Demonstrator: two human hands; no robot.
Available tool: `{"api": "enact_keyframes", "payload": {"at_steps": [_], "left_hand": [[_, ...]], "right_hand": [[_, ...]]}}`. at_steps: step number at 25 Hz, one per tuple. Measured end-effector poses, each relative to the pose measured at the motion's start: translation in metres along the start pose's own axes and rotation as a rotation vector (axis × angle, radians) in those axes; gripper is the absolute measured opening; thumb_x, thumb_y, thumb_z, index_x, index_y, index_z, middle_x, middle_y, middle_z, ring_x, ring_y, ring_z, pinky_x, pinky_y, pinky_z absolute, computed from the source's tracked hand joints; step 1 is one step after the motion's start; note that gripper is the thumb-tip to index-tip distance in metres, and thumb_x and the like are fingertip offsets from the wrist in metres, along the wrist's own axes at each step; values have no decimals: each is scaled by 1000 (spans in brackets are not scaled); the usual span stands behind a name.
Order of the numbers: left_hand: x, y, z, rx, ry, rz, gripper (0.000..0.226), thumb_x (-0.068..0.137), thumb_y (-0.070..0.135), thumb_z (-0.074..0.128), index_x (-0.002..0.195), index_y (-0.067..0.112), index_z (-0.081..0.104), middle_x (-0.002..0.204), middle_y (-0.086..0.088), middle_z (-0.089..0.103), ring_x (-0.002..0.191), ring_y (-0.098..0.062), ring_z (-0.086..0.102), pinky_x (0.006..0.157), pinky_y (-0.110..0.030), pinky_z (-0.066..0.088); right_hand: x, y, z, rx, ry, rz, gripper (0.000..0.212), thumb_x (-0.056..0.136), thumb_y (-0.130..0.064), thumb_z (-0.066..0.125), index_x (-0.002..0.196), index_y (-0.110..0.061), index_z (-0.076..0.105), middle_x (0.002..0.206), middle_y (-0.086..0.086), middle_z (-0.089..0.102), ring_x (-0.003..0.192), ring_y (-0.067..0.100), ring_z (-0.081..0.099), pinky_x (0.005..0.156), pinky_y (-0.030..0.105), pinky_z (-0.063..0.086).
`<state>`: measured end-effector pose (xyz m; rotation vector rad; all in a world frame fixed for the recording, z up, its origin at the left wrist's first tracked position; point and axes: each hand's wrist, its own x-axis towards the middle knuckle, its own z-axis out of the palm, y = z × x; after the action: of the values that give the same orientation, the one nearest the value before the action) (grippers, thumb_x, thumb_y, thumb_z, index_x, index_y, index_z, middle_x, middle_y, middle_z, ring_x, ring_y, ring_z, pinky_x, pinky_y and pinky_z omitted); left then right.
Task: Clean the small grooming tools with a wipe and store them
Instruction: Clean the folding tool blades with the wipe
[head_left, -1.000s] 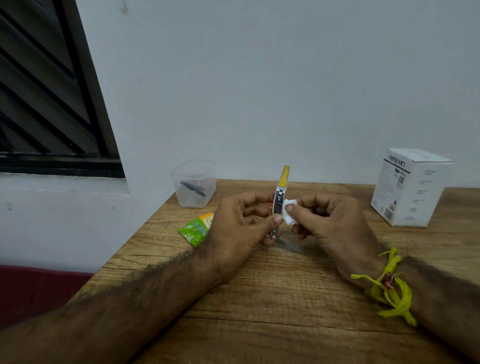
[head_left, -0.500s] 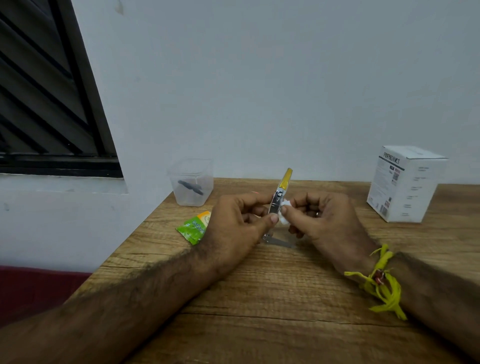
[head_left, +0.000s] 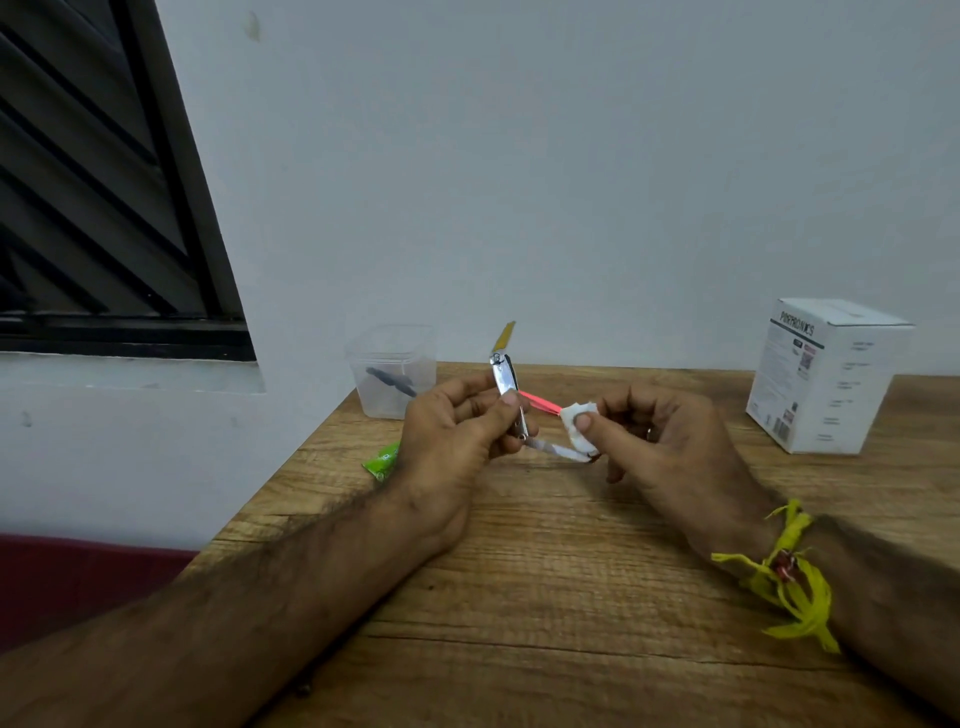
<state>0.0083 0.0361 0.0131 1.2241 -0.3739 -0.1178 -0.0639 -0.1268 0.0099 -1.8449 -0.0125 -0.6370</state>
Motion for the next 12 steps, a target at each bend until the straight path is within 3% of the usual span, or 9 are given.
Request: {"api": "enact_keyframes", "payload": {"at_steps": [3, 7, 8, 12], "left_hand": [[6, 3, -2, -122, 71, -45, 15, 92, -1, 63, 108, -1, 64, 79, -9, 68, 66, -14, 64, 56, -17, 55], [8, 3, -7, -169, 112, -50, 18, 91, -2, 64, 109, 2, 62, 78, -8, 67, 72, -16, 65, 58, -18, 56], [8, 3, -7, -160, 111, -47, 19, 91, -1, 65, 109, 3, 63, 79, -7, 68, 71, -15, 66, 57, -18, 56], [6, 4, -5, -150, 123, -49, 17, 90, 1, 67, 106, 4, 63, 78, -6, 70, 64, -11, 64, 53, -17, 53]], "right_hand": [[0, -2, -1, 87, -205, 91, 5, 90, -10, 69, 86, -9, 73, 76, 13, 74, 62, 16, 67, 57, 25, 51], [-3, -6, -2, -27, -435, -3, 13, 85, -18, 72, 91, -6, 73, 86, 9, 76, 80, 24, 72, 75, 30, 57], [-5, -8, -2, -31, -452, -30, 16, 83, -21, 72, 91, -7, 74, 87, 8, 76, 83, 27, 72, 77, 33, 57], [-5, -12, -2, 149, -438, -4, 15, 81, -13, 70, 90, -1, 71, 88, 11, 76, 81, 18, 72, 71, 20, 54]]}}
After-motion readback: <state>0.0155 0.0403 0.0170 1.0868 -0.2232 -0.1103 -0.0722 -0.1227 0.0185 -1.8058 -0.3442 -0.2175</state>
